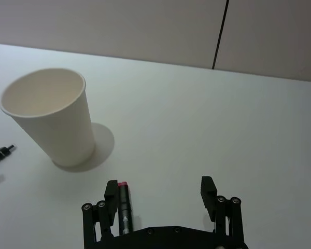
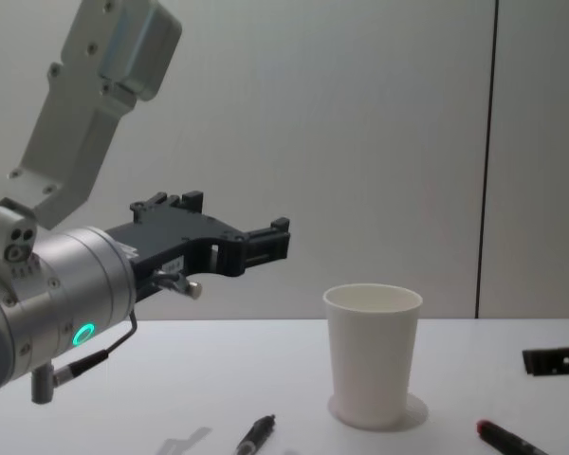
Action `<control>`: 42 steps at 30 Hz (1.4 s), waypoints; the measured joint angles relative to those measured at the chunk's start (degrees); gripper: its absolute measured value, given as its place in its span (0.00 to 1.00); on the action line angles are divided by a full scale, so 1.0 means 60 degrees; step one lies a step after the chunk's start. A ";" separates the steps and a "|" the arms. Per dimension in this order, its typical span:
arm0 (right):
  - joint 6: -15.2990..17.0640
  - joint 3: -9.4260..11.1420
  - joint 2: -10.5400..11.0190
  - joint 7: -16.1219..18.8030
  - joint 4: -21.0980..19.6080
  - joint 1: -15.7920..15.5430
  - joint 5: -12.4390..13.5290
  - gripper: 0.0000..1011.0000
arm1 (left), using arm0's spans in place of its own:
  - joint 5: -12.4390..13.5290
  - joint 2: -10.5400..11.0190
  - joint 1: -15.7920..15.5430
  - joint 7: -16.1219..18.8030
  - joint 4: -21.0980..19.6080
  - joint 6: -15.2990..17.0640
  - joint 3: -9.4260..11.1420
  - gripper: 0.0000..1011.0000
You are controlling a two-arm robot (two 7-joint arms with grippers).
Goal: Place the pen into the pen holder.
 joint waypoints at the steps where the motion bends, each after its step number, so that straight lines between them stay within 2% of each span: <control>1: 0.0133 -0.0018 -0.0024 -0.0003 0.0032 0.0048 -0.0056 0.99 | 0.0001 0.0000 0.0000 0.0000 0.0000 0.0000 0.0000 0.99; 7: 0.0956 -0.0172 -0.0267 0.0031 0.0368 0.0486 -0.0379 0.99 | 0.0000 0.0000 0.0000 0.0000 0.0000 0.0000 0.0001 0.99; 14: 0.1640 -0.0314 -0.0486 0.0302 0.0725 0.0901 -0.0601 0.99 | 0.0000 -0.0001 0.0000 0.0000 -0.0001 0.0000 0.0000 0.99; 28: 0.2417 -0.0638 -0.0877 0.1239 0.1451 0.1592 -0.0966 0.99 | 0.0000 0.0000 0.0000 0.0000 0.0000 0.0000 0.0000 0.99; 42: 0.2880 -0.0686 -0.1188 0.1257 0.2029 0.1928 -0.0824 0.99 | 0.0000 0.0000 0.0000 0.0000 0.0000 0.0001 0.0000 0.99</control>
